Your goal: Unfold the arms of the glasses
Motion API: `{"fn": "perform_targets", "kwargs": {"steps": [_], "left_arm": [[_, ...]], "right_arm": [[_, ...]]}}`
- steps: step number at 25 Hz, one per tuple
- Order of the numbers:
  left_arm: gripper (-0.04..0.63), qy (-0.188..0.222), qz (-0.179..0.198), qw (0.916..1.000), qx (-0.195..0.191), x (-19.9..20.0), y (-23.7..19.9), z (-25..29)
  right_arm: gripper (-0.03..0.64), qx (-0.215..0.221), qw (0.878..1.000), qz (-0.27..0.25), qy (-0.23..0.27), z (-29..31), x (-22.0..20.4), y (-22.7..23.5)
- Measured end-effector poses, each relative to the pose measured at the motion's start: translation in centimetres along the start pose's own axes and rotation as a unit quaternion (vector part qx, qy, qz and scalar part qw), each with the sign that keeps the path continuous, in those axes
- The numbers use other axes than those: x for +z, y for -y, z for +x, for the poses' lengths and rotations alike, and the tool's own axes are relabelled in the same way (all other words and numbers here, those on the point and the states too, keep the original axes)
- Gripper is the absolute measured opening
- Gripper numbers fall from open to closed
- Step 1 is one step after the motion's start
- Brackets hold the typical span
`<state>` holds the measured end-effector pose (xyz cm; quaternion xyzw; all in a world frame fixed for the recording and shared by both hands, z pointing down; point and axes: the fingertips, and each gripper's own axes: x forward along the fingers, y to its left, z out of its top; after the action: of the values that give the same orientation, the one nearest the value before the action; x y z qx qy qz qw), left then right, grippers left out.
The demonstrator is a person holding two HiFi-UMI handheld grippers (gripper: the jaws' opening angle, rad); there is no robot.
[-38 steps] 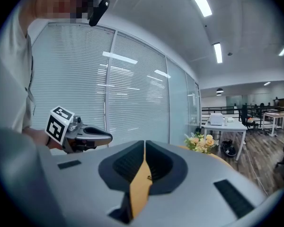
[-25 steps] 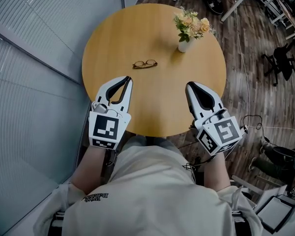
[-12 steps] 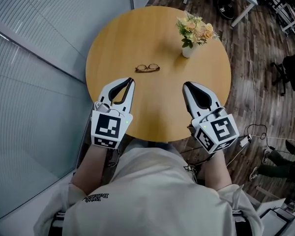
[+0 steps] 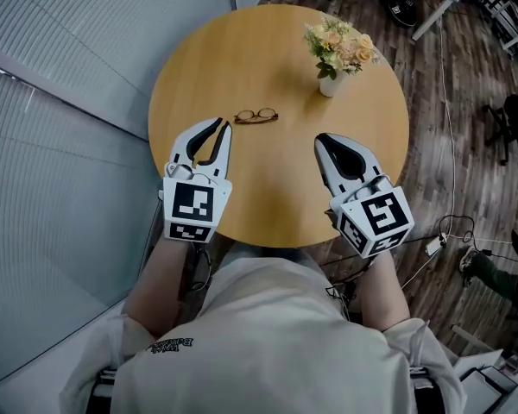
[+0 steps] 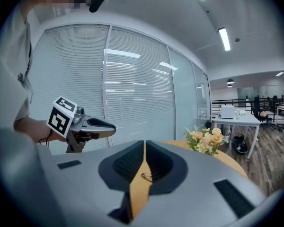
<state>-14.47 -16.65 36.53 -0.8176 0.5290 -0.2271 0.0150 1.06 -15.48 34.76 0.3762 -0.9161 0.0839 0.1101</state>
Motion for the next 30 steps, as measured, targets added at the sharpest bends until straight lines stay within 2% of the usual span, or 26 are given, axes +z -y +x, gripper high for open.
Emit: {"fn": "perform_targets", "kwargs": {"steps": [2,4,10,17,21,23,27,30], "left_arm": [[0.033,-0.013,0.01,0.9998,-0.012,-0.2,0.3,0.9],[0.127,-0.03,0.012,0.9991,-0.026,-0.8,0.6,2.0],[0.14,-0.075,0.026,0.9964,-0.029,-3.5,0.5,5.2],[0.161,-0.093,0.045,0.9935,-0.047,-5.6,0.5,9.1],[0.164,-0.114,0.071,0.9884,-0.069,-7.2,0.5,11.3],[0.164,-0.126,0.08,0.9856,-0.08,-8.3,0.5,12.3],[0.184,-0.154,0.095,0.979,-0.095,-11.1,0.7,14.6],[0.187,-0.172,0.107,0.9733,-0.109,-12.9,1.1,16.0]], "right_arm": [[0.034,0.0,1.0,0.009,0.005,0.2,0.2,0.3],[0.035,0.006,1.0,0.024,0.009,0.5,0.4,0.8],[0.034,0.013,0.999,0.042,0.01,2.0,0.3,1.7],[0.034,0.034,0.997,0.062,-0.011,4.7,-1.9,2.4],[0.035,0.04,0.996,0.08,-0.022,6.7,-3.4,3.1],[0.034,0.038,0.996,0.075,-0.031,7.8,-4.0,3.5],[0.034,0.028,0.997,0.034,-0.055,9.7,-5.2,4.4],[0.035,0.028,0.997,0.032,-0.067,10.9,-6.2,4.8]]}}
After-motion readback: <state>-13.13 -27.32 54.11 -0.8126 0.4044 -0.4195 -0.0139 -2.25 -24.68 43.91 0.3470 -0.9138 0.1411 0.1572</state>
